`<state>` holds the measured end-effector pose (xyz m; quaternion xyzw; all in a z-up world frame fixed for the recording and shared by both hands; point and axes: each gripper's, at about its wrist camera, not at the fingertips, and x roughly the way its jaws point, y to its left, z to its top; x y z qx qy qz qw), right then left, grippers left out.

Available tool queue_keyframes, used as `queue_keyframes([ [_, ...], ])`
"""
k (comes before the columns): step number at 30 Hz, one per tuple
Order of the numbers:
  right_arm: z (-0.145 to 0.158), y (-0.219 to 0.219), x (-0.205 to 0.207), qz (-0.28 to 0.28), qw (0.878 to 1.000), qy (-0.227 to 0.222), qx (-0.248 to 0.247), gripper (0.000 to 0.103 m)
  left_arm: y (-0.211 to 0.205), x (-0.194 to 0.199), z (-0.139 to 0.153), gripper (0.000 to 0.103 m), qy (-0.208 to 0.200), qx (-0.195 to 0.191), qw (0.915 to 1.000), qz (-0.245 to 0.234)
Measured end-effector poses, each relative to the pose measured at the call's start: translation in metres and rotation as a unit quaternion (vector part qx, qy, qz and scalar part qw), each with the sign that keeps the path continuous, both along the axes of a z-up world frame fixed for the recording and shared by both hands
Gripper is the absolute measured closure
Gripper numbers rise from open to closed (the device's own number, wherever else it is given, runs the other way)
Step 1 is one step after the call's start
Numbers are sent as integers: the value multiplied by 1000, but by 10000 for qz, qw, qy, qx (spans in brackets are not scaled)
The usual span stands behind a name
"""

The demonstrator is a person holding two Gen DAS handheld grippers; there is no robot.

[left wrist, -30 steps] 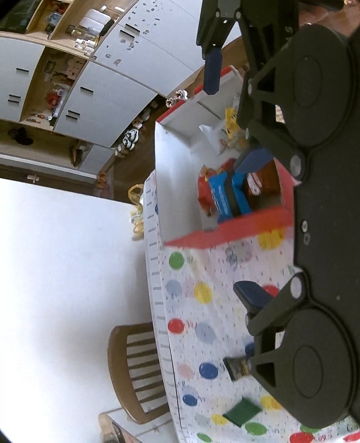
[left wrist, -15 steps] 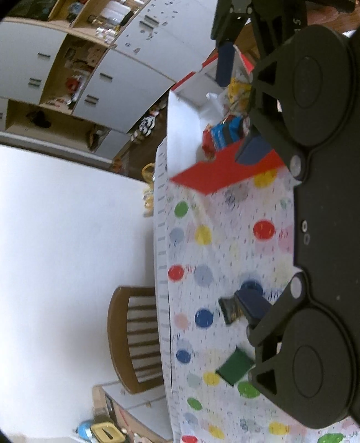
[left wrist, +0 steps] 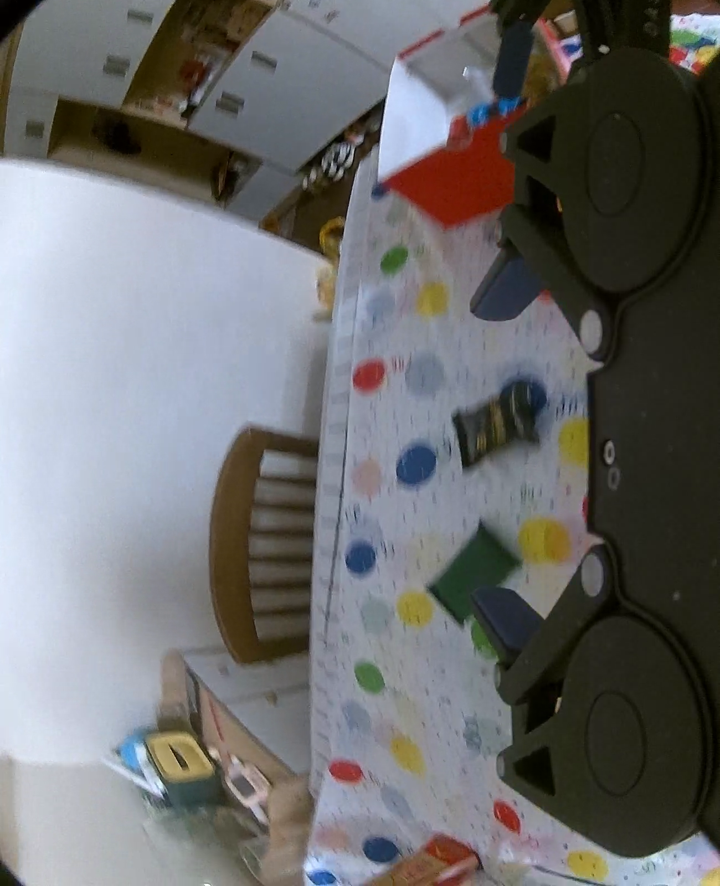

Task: Organize snacks
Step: 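Move both tools back over the green packet and black candy, then grasp the green packet with the left tool while the right tool grasps the black wrapped candy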

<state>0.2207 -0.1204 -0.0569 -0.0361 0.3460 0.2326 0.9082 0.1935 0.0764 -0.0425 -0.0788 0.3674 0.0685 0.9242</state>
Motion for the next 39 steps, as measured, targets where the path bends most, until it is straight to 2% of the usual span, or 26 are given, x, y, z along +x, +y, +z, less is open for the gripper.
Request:
queue_keyframes([
  [11,-27,49,27,89,9998,155,-84,21,62,34,-29,1,427,4,9968,674],
  [17,-48,69,45,135,9992,325,-184,21,87,58,-50,1,698,-394,9918,993],
  [25,-75,95,71,299,9978,504,-318,21,96,90,-81,7,1073,-728,9841,1217],
  [29,-86,105,85,376,9970,619,-265,21,97,103,-93,15,1206,-896,9796,1331],
  [39,-105,129,114,414,9956,774,-331,21,97,125,-115,27,1417,-906,9704,1735],
])
